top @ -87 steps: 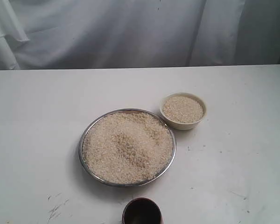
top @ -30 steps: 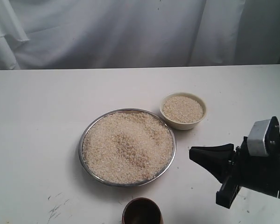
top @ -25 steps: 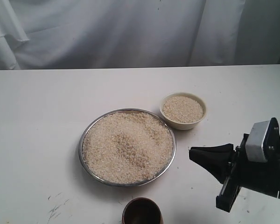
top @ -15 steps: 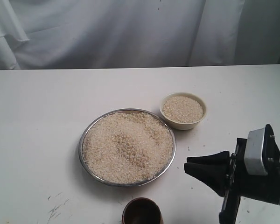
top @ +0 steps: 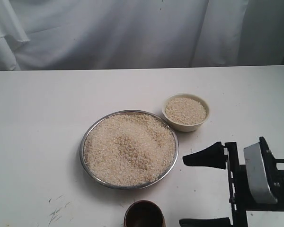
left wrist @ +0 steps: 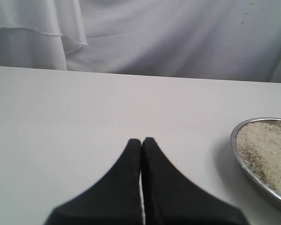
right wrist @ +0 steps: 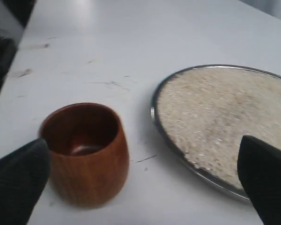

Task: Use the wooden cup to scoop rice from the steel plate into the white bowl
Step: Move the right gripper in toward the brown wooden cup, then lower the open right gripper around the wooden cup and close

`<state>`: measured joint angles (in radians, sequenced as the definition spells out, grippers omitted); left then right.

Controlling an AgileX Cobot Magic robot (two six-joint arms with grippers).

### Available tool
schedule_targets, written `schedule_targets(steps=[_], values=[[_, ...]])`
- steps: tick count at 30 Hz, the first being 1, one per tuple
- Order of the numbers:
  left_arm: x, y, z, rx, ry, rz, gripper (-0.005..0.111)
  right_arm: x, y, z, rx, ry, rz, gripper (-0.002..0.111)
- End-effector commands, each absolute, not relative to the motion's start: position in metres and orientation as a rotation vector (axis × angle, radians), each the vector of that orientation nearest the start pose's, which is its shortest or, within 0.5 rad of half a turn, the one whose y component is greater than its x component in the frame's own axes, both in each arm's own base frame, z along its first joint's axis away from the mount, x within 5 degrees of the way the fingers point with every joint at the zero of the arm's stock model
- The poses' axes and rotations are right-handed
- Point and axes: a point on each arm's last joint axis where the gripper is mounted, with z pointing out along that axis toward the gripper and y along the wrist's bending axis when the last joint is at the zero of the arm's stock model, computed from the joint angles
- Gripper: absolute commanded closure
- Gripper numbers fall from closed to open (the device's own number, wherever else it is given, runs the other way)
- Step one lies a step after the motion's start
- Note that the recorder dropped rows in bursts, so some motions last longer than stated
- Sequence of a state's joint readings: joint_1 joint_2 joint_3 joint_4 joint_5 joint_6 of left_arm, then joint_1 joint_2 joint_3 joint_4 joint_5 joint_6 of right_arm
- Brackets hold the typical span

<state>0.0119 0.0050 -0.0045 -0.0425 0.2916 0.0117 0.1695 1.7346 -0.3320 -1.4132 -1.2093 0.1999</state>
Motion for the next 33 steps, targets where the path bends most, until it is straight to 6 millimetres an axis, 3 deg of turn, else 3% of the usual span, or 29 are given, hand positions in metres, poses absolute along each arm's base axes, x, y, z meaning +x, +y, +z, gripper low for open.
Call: schedule_targets(steps=[1,6,16,33], values=[[0.055,-0.001,0.187,-0.03,1.768,-0.027,0.107,0.18,0.118,0.137,-1.598,1.331,1.051,0.003],[0.055,-0.001,0.187,-0.03,1.768,-0.027,0.107,0.198,0.12,0.138,-1.667,1.329,1.078,0.003],[0.055,-0.001,0.187,-0.03,1.768,-0.027,0.107,0.206,0.124,0.1,-1.606,1.436,1.191,0.003],[0.055,-0.001,0.187,-0.03,1.768,-0.027,0.107,0.191,0.16,0.103,-1.635,1.371,1.235,0.003]])
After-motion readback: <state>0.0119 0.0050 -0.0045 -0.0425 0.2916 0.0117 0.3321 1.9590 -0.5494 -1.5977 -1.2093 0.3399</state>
